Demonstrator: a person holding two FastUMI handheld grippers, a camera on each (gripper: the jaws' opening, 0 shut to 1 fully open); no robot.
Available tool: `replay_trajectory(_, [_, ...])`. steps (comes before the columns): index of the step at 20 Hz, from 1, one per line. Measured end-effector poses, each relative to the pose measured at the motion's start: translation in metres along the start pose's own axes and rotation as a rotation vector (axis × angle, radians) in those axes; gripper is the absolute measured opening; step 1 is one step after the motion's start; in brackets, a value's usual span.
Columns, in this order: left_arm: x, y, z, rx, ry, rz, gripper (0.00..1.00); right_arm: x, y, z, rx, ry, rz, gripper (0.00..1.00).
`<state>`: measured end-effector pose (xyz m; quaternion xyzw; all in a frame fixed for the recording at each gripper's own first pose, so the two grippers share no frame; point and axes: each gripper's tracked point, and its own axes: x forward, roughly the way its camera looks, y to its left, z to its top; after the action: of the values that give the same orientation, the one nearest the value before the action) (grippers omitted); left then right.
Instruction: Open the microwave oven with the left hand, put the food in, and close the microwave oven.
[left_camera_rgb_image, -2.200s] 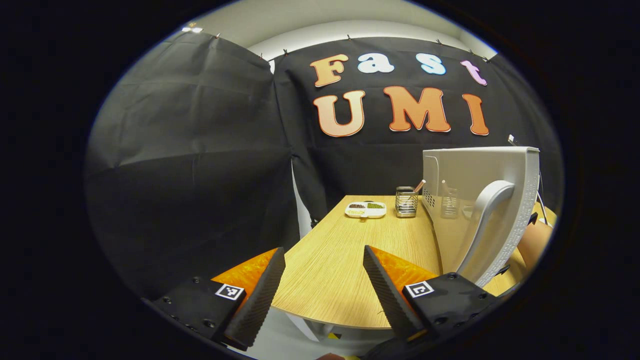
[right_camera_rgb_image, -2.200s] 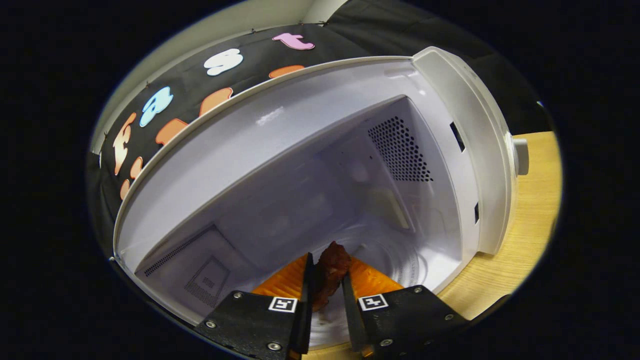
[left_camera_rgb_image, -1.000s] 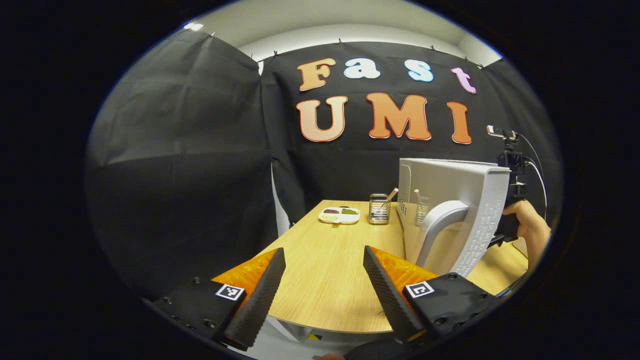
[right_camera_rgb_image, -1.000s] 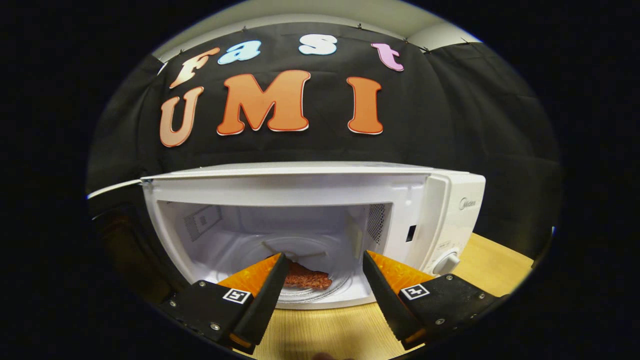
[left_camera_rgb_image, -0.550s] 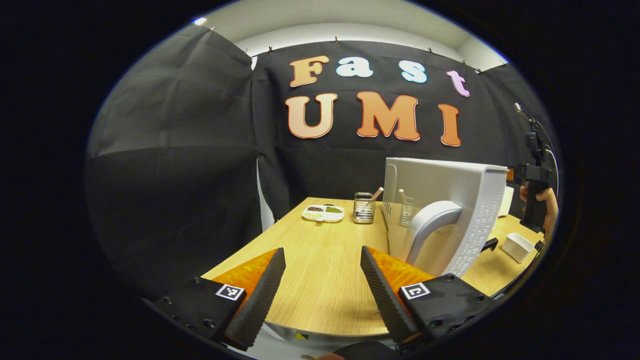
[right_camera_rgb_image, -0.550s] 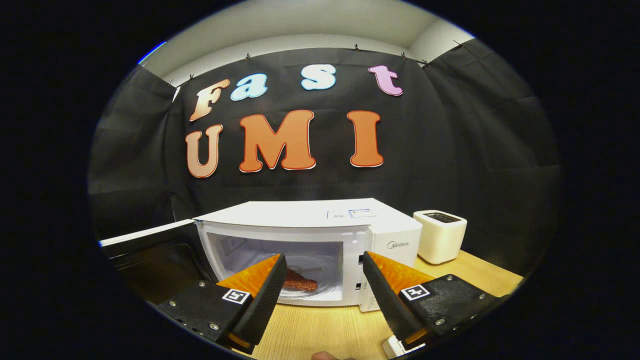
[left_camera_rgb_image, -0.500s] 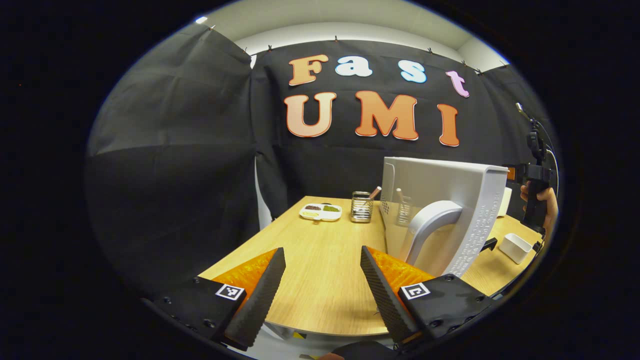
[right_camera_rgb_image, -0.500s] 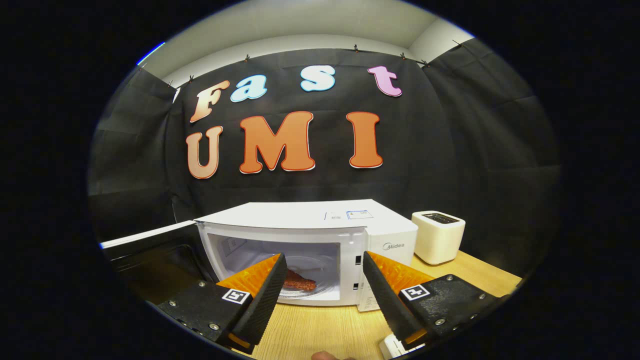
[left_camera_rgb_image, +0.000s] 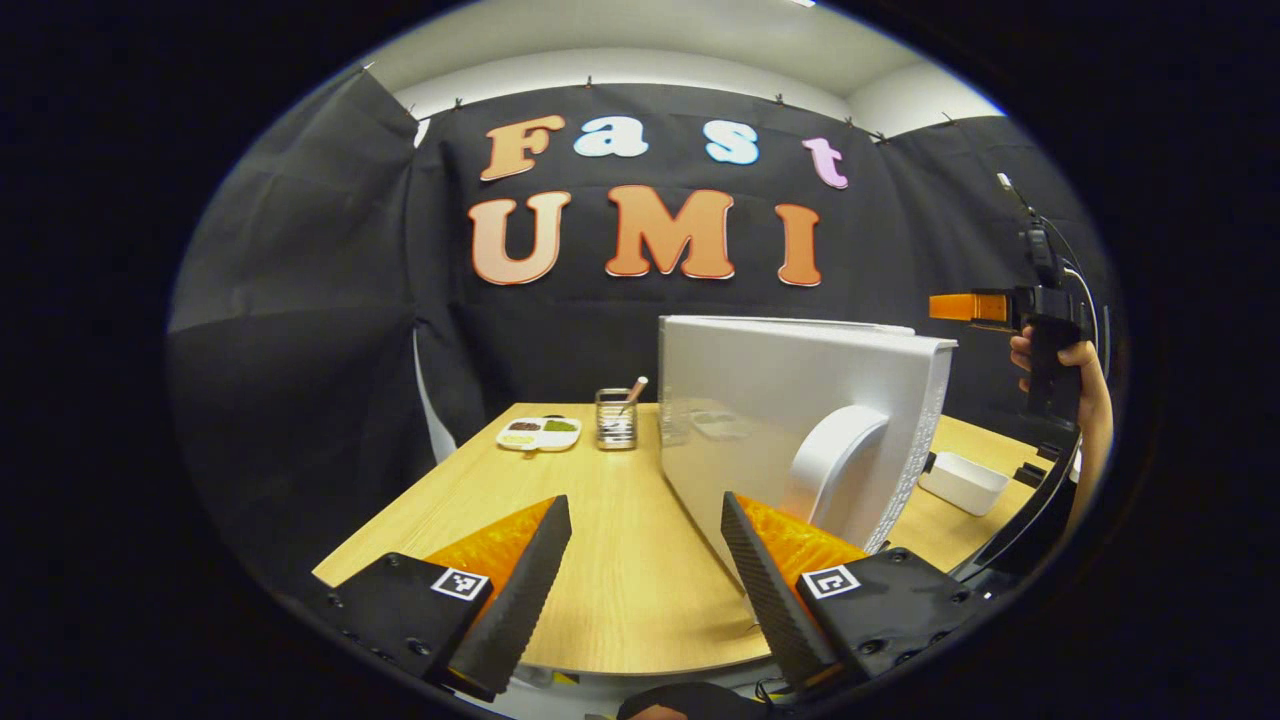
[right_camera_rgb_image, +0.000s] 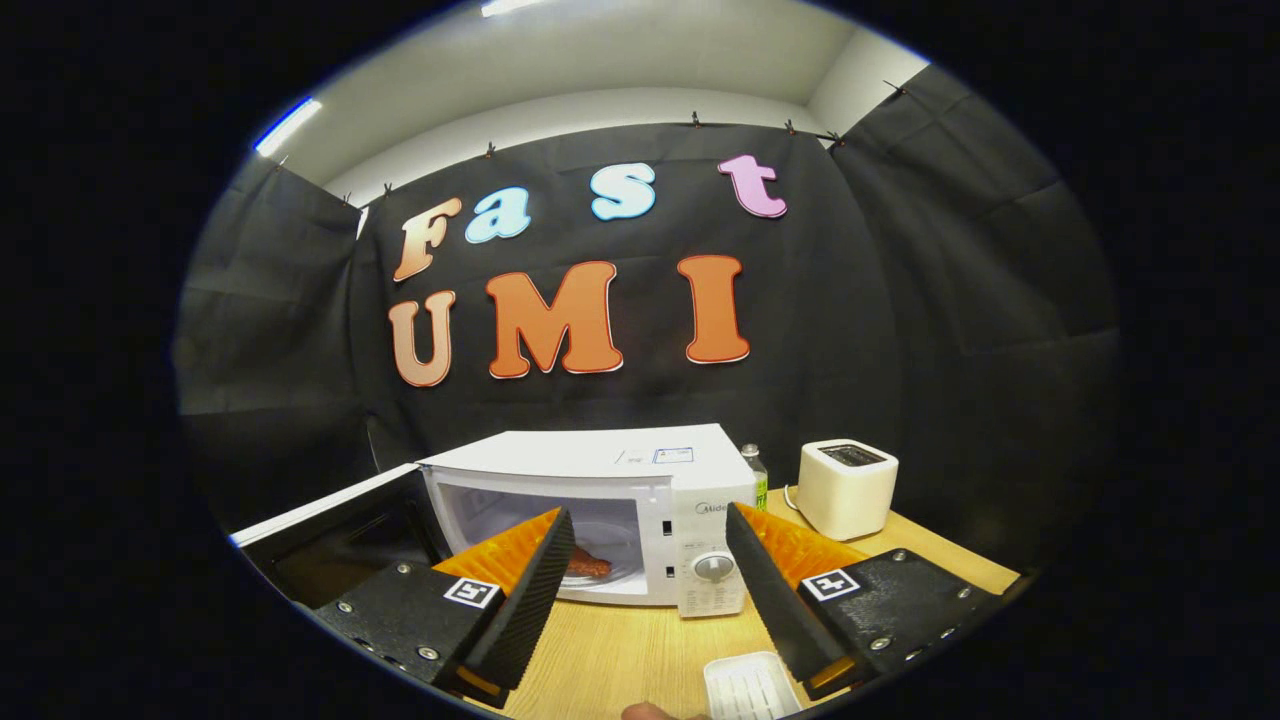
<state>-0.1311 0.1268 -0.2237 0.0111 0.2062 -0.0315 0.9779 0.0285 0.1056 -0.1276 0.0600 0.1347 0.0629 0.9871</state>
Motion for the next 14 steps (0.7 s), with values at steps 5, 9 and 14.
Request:
replay_trajectory(5, [0.019,-0.068,0.015,0.035,-0.036,-0.179,0.98,-0.017,-0.038,0.011,-0.025,-0.019,-0.017,0.94])
replay_trajectory(9, [0.048,-0.114,0.025,0.048,-0.050,-0.250,0.98,-0.028,-0.064,0.025,-0.001,-0.048,-0.026,0.94])
replay_trajectory(14, [0.088,-0.160,0.030,0.013,-0.045,-0.300,0.94,-0.042,-0.091,0.025,-0.032,-0.054,-0.049,0.94])
